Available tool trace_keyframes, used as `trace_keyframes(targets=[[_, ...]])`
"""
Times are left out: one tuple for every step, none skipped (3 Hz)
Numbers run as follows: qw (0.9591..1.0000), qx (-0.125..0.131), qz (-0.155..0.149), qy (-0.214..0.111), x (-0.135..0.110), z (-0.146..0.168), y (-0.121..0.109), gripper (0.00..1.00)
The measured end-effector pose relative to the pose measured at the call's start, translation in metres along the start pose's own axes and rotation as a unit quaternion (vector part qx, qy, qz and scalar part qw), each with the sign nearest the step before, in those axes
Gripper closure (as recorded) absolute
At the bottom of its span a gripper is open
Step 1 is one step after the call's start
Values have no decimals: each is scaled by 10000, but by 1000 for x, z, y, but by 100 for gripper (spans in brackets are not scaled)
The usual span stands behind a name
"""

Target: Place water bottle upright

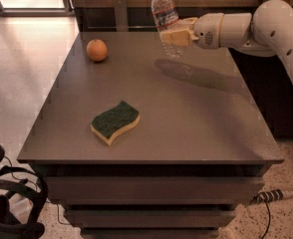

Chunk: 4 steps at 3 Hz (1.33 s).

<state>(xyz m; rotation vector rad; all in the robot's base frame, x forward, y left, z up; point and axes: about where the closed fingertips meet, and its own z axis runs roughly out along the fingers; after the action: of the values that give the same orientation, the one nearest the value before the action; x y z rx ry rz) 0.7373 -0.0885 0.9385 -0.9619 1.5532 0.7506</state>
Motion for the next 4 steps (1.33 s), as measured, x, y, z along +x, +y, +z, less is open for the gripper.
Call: trace_keyframes(targets=[[9992,-124,-41,-367,-1,2,9,100],[9977,-125,-122,-647,-2,1,18,100],[9969,-47,-117,-777,3,-4,24,100],[9949,54,-117,-996,13,-7,25,100]])
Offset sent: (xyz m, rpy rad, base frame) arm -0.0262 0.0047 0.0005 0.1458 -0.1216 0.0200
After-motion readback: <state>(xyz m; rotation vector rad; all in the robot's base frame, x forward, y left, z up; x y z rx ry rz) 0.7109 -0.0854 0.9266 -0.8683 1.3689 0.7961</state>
